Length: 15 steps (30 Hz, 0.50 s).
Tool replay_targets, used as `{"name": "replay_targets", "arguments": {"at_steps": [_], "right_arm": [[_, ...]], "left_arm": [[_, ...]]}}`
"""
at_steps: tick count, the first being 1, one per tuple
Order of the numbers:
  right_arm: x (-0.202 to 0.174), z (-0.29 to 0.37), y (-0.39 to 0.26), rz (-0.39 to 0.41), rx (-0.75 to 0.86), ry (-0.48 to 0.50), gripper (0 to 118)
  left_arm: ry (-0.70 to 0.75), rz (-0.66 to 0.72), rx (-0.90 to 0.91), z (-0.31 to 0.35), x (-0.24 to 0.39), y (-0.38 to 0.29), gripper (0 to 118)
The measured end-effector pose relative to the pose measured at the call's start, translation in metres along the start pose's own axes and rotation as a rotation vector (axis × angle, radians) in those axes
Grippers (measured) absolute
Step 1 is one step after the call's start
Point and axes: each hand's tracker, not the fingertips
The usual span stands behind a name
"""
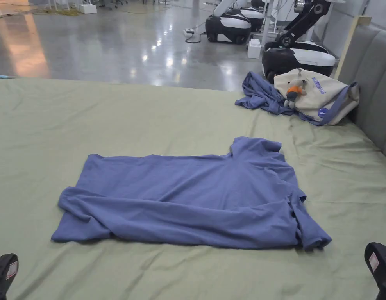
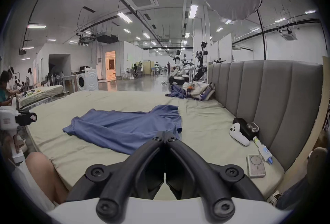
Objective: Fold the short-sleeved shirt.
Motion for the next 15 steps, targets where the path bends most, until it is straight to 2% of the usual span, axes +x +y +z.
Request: {"name": "replay_targets", "arguments": {"at_steps": [4,5,7,8,10,15], "right_arm": [[0.001,-0.004,0.005,-0.001,-0.005,0.015,2],[0.001,-0.006,0.006,-0.004,-0.015,0.022,2],[0.001,-0.011,0.006,-0.001,-0.033,0.029,2],[0.0,-0.012,0.006,0.003,-0.038,0.033,2],[-0.001,-0.016,0.006,0.006,-0.059,0.049,2],[0.0,-0.024,0.005,0.015,-0.085,0.062,2]], "left_arm": [[-0.056,-0.026,-0.05,-0.026,-0.018,0.002,0],[-0.09,-0.042,-0.084,-0.037,-0.024,0.004,18],[-0.097,-0.085,-0.156,-0.063,-0.031,0.009,104],[-0.072,-0.133,-0.186,-0.081,-0.032,0.008,110],[-0.05,-0.181,-0.193,-0.105,-0.037,0.01,110],[-0.125,-0.171,-0.302,-0.182,-0.046,0.015,110]]}}
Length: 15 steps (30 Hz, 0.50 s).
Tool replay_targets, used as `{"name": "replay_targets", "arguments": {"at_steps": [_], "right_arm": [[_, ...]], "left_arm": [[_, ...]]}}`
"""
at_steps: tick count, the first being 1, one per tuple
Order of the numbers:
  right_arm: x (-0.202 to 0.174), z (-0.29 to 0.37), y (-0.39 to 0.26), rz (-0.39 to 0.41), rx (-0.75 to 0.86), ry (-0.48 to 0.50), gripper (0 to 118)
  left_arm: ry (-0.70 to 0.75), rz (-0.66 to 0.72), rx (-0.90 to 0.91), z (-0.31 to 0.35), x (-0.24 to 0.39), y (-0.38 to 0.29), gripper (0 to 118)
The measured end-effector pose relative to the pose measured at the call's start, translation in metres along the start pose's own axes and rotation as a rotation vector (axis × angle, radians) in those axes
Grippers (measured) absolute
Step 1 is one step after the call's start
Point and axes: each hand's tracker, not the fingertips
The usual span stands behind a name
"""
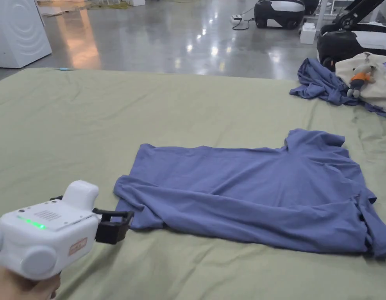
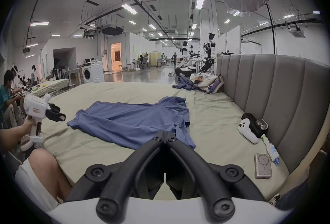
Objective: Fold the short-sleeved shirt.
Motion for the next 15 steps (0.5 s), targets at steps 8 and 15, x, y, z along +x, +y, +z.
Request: {"name": "replay_targets", "arguments": {"at_steps": [8,15], "right_arm": [[0.002,-0.004,-0.001,-0.02,-0.039,0.013,2],[0.005,-0.007,-0.001,-0.035,-0.064,0.022,2]], "left_arm": [[-0.1,-0.011,-0.212,-0.052,-0.015,-0.004,80],[-0.124,-0.013,-0.172,-0.046,-0.004,-0.004,11]]}}
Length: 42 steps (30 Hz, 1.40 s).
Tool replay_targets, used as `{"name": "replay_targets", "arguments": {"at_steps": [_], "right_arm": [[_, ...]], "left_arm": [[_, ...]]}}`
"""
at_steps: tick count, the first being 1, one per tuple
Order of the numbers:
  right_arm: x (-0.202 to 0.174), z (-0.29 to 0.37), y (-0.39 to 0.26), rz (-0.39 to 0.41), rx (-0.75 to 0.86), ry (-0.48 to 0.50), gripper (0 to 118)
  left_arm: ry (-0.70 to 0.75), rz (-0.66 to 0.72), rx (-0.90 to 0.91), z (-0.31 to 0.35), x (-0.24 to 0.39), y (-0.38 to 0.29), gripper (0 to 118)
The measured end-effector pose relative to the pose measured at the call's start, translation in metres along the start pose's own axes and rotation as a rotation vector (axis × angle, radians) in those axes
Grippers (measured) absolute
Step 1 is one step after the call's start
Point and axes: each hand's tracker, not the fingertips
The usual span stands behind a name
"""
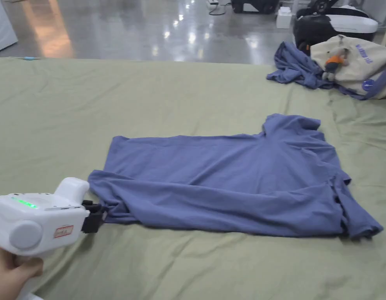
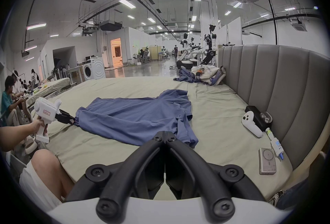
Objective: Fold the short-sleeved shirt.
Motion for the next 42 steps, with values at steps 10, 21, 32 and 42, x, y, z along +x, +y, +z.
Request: {"name": "replay_targets", "arguments": {"at_steps": [10,21,32,42], "right_arm": [[0.03,-0.072,0.024,0.148,-0.21,-0.02,116],[0.063,-0.219,-0.015,0.141,-0.518,0.08,74],[0.061,-0.211,-0.009,0.127,-0.475,0.184,21],[0.073,-0.173,0.006,0.031,-0.439,0.255,18]], "left_arm": [[0.006,0.031,0.002,0.011,0.016,0.007,11],[0.01,0.068,0.011,0.019,0.025,0.013,11],[-0.019,0.115,0.004,0.018,0.011,0.017,11],[-0.094,0.205,0.067,0.049,-0.003,0.014,10]]}}
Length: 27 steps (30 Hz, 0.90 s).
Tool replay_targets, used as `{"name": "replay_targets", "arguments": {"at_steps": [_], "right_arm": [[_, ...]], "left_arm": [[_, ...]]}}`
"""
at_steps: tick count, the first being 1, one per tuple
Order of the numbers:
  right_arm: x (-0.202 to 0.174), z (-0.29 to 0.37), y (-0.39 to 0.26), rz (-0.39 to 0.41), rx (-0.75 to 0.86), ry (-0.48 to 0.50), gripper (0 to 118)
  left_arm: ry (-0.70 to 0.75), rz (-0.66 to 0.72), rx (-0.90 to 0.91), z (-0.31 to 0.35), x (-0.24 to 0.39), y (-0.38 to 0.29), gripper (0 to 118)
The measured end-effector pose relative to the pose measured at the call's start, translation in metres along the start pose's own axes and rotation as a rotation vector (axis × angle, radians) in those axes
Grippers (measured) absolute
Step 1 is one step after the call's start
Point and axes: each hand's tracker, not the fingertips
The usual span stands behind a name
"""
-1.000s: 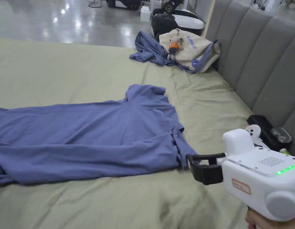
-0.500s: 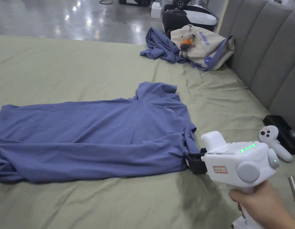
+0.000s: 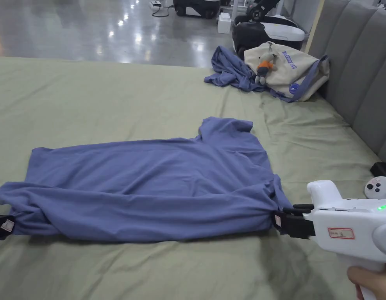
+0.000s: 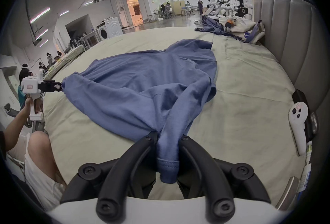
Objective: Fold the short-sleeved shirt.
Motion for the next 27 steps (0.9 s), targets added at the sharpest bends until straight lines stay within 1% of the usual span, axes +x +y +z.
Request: {"name": "replay_targets", "arguments": {"at_steps": [5,9,13,15,20,23,24,26,27], "right_arm": [[-0.012,0.032,-0.006,-0.016,-0.009,0.036,18],[-0.025,0.065,-0.017,0.006,-0.041,0.047,18],[-0.037,0.101,-0.037,-0.009,-0.051,0.062,18],[-0.043,0.113,-0.049,-0.019,-0.064,0.068,18],[-0.052,0.114,-0.08,-0.037,-0.093,0.063,18],[-0.048,0.108,-0.091,-0.081,-0.088,0.051,18],[-0.049,0.107,-0.093,-0.088,-0.074,0.047,18],[-0.049,0.101,-0.096,-0.054,-0.066,0.005,19],[-0.053,0.097,-0.097,-0.028,-0.065,-0.029,25]], "left_arm": [[-0.021,0.017,-0.018,0.024,0.001,-0.009,10],[-0.035,0.025,-0.027,0.05,0.001,-0.022,10],[-0.074,0.093,-0.047,0.078,0.001,-0.043,10],[-0.074,0.099,-0.049,0.089,0.005,-0.058,10],[-0.055,0.122,-0.061,0.091,0.01,-0.093,10],[-0.051,0.17,-0.051,0.089,0.007,-0.105,10],[-0.039,0.156,-0.022,0.091,0.011,-0.106,10],[-0.025,0.12,-0.009,0.089,0.016,-0.104,11],[-0.004,0.065,0.011,0.089,0.021,-0.103,19]]}}
